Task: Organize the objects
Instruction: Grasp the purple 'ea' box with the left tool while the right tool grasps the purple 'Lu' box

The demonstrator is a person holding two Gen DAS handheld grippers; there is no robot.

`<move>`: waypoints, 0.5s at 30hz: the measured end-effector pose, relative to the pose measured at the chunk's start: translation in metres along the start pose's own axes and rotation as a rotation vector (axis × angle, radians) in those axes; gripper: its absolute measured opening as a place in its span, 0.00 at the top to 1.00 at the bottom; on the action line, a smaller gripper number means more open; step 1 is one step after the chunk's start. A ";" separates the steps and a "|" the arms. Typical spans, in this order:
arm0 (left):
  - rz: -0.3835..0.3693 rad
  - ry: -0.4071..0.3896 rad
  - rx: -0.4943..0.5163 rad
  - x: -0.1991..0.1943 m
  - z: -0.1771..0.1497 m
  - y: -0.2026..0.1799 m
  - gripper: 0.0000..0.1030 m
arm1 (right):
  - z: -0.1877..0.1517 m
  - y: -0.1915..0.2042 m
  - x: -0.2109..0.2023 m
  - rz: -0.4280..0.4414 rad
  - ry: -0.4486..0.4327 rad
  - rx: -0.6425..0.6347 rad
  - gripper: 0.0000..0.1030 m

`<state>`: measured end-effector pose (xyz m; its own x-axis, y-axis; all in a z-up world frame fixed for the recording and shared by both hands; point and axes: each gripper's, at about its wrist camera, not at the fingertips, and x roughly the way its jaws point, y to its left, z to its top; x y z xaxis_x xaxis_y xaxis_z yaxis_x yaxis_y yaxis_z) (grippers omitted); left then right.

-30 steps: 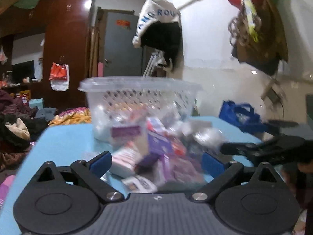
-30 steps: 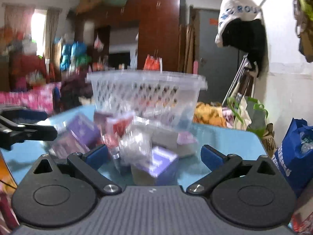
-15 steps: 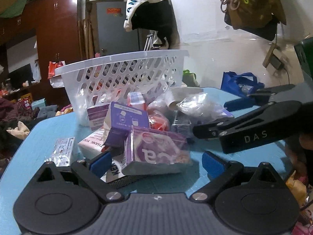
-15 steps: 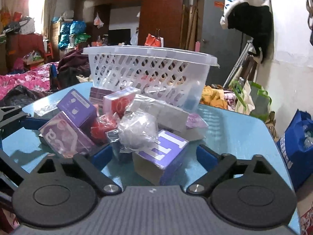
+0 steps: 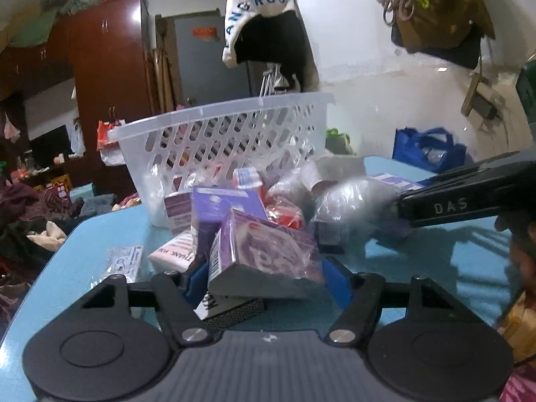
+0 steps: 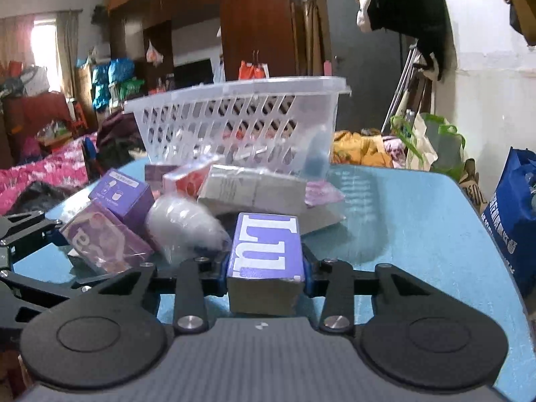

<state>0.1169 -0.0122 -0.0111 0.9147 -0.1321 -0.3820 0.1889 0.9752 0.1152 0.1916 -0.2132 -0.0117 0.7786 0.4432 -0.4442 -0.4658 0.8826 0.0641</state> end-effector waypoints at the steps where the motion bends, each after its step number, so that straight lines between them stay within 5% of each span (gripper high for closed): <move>1: -0.010 -0.016 -0.007 -0.003 0.000 0.001 0.29 | -0.001 0.001 -0.002 -0.004 -0.010 0.000 0.59; 15: -0.040 -0.093 -0.089 -0.019 0.005 0.037 0.29 | 0.001 -0.005 -0.010 -0.031 -0.086 0.047 0.59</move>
<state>0.1081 0.0252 0.0047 0.9369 -0.1830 -0.2979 0.1973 0.9802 0.0185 0.1863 -0.2219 -0.0067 0.8267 0.4253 -0.3684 -0.4219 0.9017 0.0942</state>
